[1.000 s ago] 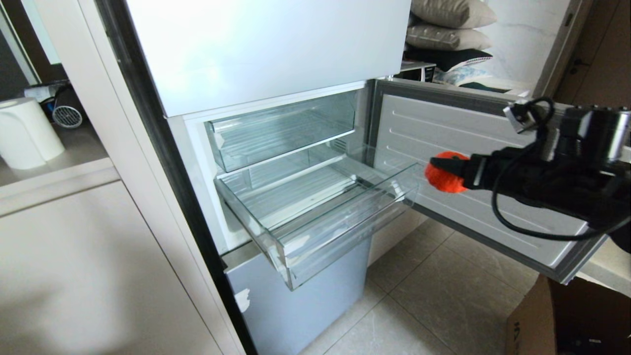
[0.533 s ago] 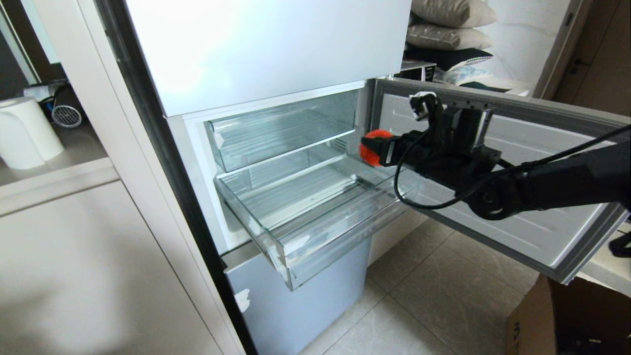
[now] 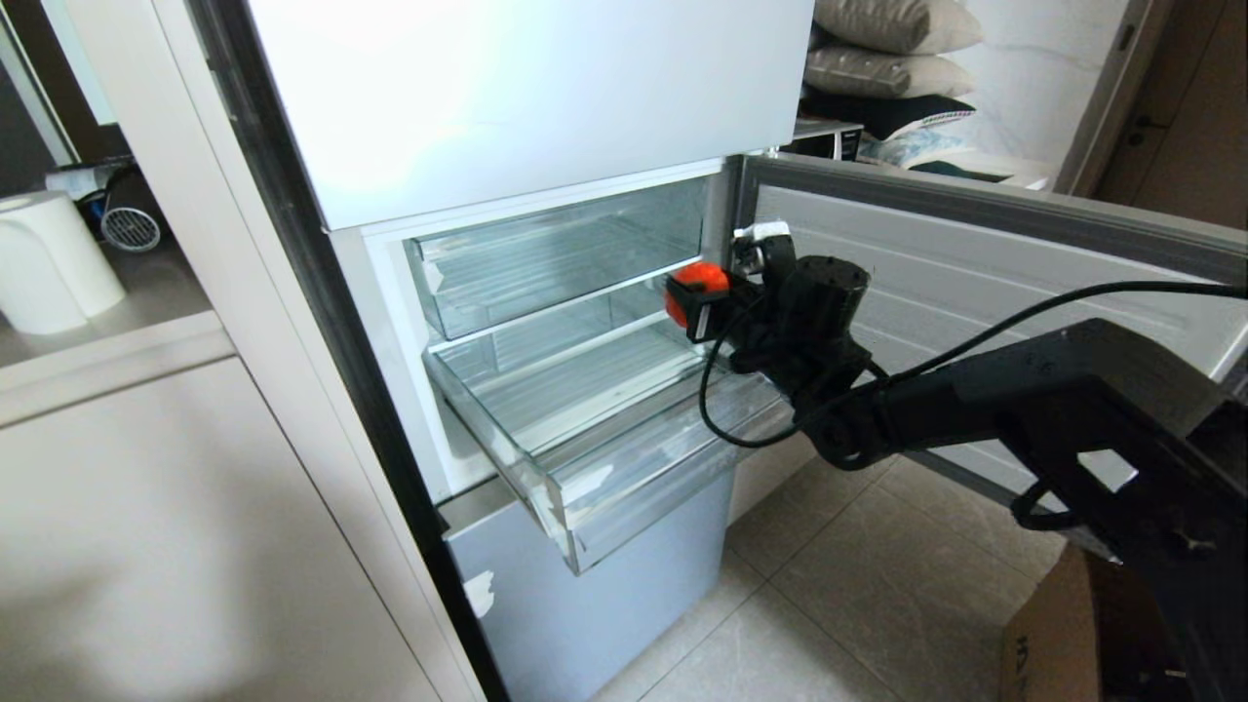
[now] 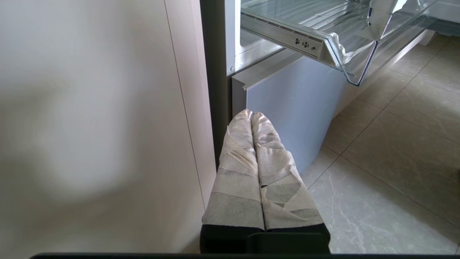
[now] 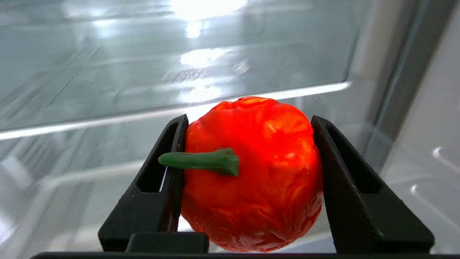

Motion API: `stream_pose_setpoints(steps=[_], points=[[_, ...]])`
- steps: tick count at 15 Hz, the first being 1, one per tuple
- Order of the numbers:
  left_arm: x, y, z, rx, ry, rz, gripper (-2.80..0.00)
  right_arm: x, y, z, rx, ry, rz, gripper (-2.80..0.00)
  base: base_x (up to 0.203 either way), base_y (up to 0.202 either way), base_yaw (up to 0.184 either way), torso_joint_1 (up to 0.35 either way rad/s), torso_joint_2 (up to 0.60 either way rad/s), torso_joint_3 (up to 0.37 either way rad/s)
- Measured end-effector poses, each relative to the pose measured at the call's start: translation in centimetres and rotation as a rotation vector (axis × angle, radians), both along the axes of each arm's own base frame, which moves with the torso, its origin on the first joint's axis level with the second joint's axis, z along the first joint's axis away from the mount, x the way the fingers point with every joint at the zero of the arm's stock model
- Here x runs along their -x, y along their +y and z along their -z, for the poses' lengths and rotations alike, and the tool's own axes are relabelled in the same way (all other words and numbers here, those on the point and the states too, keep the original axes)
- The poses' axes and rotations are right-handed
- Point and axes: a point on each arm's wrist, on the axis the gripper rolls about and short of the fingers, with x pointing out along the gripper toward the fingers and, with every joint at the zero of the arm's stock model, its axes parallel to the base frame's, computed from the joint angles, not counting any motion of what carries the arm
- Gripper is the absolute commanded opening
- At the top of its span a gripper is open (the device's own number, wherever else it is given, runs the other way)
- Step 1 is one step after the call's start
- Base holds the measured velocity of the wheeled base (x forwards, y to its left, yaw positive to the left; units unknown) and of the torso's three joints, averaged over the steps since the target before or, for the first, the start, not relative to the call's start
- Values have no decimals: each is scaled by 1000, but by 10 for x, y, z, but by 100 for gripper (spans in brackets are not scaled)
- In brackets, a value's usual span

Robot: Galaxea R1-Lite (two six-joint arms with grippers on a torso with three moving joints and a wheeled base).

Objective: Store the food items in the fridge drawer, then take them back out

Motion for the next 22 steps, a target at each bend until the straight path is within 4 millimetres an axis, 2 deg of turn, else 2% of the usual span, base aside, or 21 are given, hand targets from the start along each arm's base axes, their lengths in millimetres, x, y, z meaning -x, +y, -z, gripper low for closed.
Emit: stream_pose_setpoints(steps=[3, 7, 8, 10, 13, 15, 18, 19, 22], points=[[0, 0, 0, 0, 0, 0, -280, -9, 9, 15, -4, -16, 9, -280, 0, 0, 0, 0, 0, 0], [0, 0, 0, 0, 0, 0, -280, -17, 10, 33, 21, 22, 18, -280, 0, 0, 0, 0, 0, 0], [0, 0, 0, 0, 0, 0, -280, -18, 10, 36, 28, 37, 18, 0, 0, 0, 0, 0, 0, 0], [0, 0, 0, 0, 0, 0, -280, -19, 10, 42, 43, 75, 16, 0, 0, 0, 0, 0, 0, 0], [0, 0, 0, 0, 0, 0, -280, -25, 7, 38, 57, 121, 22, 0, 0, 0, 0, 0, 0, 0], [0, 0, 0, 0, 0, 0, -280, -29, 5, 29, 41, 127, 27, 0, 0, 0, 0, 0, 0, 0], [0, 0, 0, 0, 0, 0, -280, -25, 2, 4, 7, 91, 27, 0, 0, 0, 0, 0, 0, 0], [0, 0, 0, 0, 0, 0, -280, -21, 0, -6, -3, 80, 37, -280, 0, 0, 0, 0, 0, 0], [0, 0, 0, 0, 0, 0, -280, 4, -8, -35, -5, 87, 61, -280, 0, 0, 0, 0, 0, 0]])
